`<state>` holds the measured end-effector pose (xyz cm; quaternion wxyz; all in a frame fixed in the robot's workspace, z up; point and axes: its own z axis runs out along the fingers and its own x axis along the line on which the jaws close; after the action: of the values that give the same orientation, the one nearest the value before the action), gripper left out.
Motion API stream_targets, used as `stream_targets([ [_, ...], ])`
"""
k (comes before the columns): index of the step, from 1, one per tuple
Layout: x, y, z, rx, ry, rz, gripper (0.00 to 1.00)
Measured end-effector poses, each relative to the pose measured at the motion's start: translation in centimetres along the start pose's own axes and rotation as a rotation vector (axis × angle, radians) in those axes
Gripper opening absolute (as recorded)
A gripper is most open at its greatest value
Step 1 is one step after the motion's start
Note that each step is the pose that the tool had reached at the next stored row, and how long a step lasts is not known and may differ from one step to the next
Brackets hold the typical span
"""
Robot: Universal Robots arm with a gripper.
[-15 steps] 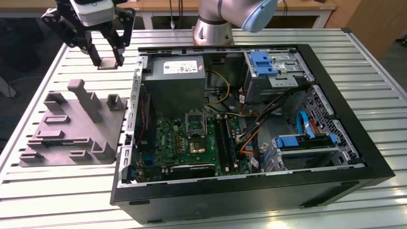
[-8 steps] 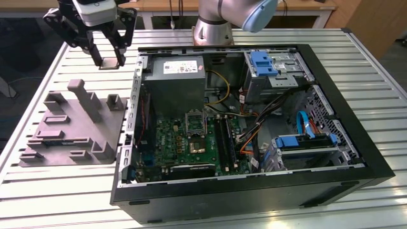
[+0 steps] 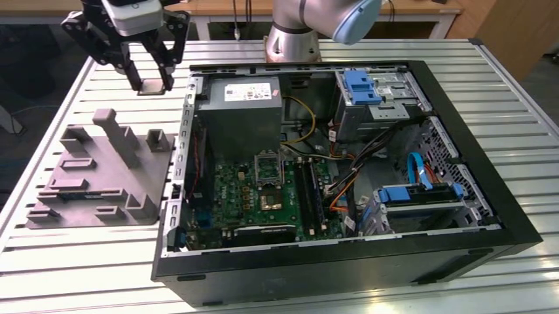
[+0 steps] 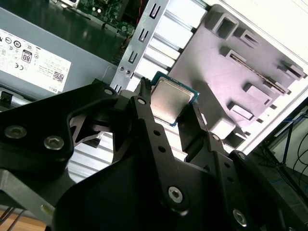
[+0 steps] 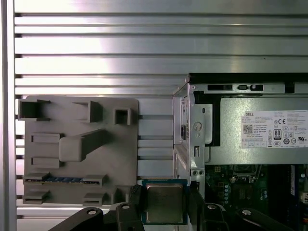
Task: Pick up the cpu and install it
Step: 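Pick up the cpu and move it towards the insertion slot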
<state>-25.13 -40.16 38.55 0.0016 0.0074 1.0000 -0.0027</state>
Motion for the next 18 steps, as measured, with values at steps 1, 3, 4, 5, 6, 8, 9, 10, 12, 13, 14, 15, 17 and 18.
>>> stream_targets([
  [1,-0.03,0.00,0.00,0.0000,0.0000,0.000,0.47],
  [3,-0.08,0.00,0.00,0.0000,0.0000,0.000,0.47],
  [4,-0.10,0.00,0.00,0.0001,0.0000,0.000,0.47],
  [5,-0.12,0.00,0.00,0.0000,0.0000,0.000,0.47],
  [6,-0.14,0.00,0.00,0.0001,0.0000,0.000,0.47],
  [8,-0.20,0.00,0.00,0.0000,0.0000,0.000,0.47],
  [9,-0.25,0.00,0.00,0.0000,0.0000,0.000,0.47],
  [10,-0.30,0.01,0.00,0.0001,0.0000,0.000,0.47],
  [12,-0.41,0.01,0.00,0.0001,0.0000,0.000,0.47],
  [13,-0.48,0.01,0.00,0.0000,0.0000,0.000,0.47],
  [14,-0.56,0.01,0.00,0.0000,0.0000,0.000,0.47],
  [15,-0.63,0.01,0.00,0.0000,0.0000,0.000,0.47],
  [17,-0.80,0.01,0.00,0.0000,0.0000,0.000,0.47],
  [18,-0.89,0.01,0.00,0.0000,0.0000,0.000,0.47],
])
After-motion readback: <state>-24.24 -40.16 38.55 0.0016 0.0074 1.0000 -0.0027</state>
